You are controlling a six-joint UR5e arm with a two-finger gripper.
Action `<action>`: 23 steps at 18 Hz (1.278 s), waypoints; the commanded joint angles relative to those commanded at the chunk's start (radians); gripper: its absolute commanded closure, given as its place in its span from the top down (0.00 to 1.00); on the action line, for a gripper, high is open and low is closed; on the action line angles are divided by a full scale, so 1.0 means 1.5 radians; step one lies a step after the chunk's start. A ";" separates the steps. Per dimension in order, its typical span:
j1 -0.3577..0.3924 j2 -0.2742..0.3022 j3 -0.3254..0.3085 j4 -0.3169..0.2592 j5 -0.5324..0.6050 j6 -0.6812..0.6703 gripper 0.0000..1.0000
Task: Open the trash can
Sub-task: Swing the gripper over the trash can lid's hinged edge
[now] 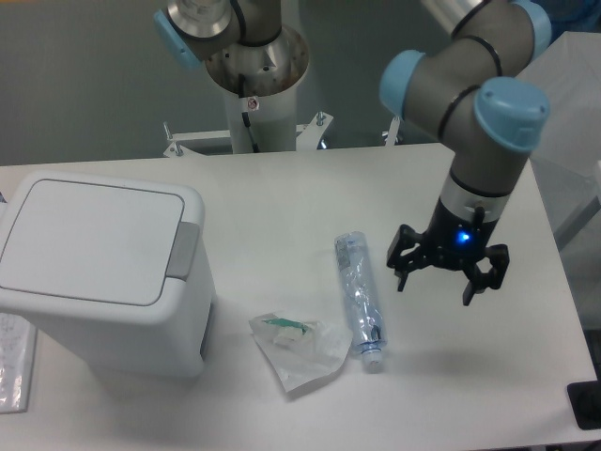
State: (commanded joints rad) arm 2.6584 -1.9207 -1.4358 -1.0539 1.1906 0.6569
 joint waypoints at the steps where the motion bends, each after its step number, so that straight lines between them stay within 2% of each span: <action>1: 0.000 0.012 -0.001 0.000 -0.009 -0.015 1.00; 4: -0.019 0.040 -0.007 0.000 -0.023 -0.053 1.00; 9: -0.077 0.061 -0.007 0.000 -0.023 -0.146 1.00; 16: -0.149 0.094 -0.011 0.000 -0.043 -0.209 1.00; 20: -0.180 0.105 -0.043 0.005 -0.043 -0.225 1.00; 23: -0.191 0.105 -0.056 0.031 -0.042 -0.231 1.00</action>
State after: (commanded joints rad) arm 2.3716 -1.7625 -1.5201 -1.0079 1.1275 0.3099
